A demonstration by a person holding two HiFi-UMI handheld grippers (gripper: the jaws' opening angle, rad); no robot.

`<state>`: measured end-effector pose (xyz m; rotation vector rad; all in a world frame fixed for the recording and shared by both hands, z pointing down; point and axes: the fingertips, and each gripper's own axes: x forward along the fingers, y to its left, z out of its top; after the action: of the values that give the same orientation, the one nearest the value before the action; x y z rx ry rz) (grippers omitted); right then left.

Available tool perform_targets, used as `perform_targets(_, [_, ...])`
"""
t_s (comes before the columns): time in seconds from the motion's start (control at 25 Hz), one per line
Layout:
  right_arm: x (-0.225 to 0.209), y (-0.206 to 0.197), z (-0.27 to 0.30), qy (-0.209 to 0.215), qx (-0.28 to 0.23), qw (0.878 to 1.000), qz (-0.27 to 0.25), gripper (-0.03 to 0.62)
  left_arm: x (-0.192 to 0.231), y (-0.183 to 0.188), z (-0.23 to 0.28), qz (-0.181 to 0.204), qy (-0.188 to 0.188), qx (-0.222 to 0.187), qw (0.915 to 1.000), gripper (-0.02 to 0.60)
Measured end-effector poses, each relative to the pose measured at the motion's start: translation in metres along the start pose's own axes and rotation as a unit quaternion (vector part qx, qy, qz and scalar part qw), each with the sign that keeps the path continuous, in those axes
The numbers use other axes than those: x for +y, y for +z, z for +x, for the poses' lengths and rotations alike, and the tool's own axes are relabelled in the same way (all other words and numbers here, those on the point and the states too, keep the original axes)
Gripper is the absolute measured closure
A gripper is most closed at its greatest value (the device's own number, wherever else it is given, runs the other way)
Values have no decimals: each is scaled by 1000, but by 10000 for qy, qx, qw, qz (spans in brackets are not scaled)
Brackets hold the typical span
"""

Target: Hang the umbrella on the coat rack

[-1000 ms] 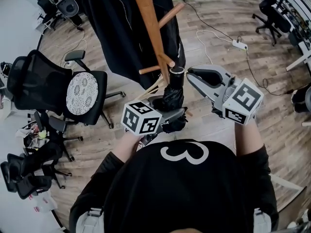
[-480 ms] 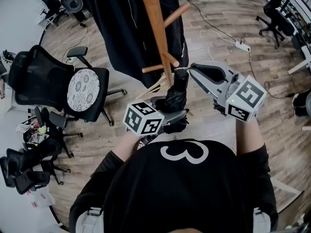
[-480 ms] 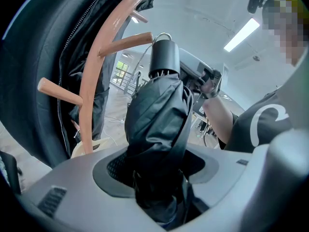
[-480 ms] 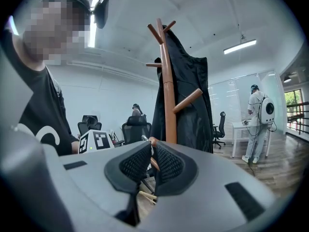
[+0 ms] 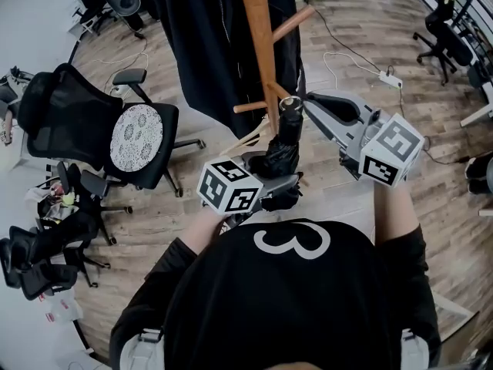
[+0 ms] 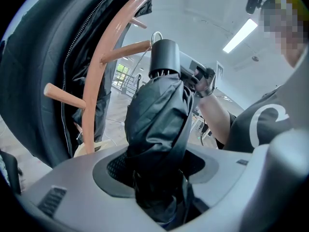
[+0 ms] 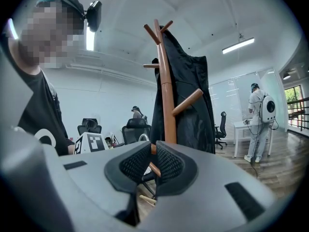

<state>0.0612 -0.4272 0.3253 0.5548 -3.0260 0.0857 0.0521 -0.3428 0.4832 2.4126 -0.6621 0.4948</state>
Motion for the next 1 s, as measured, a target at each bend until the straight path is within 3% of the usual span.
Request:
perform_targets(0.6, [-6, -13, 2, -88, 113, 9996, 226, 565, 12, -2, 3, -83, 100, -47, 9999, 311])
perform_targets(1.0, [-11, -38, -3, -186, 257, 9980, 550, 565, 44, -2, 1, -225, 424, -51, 9988, 311])
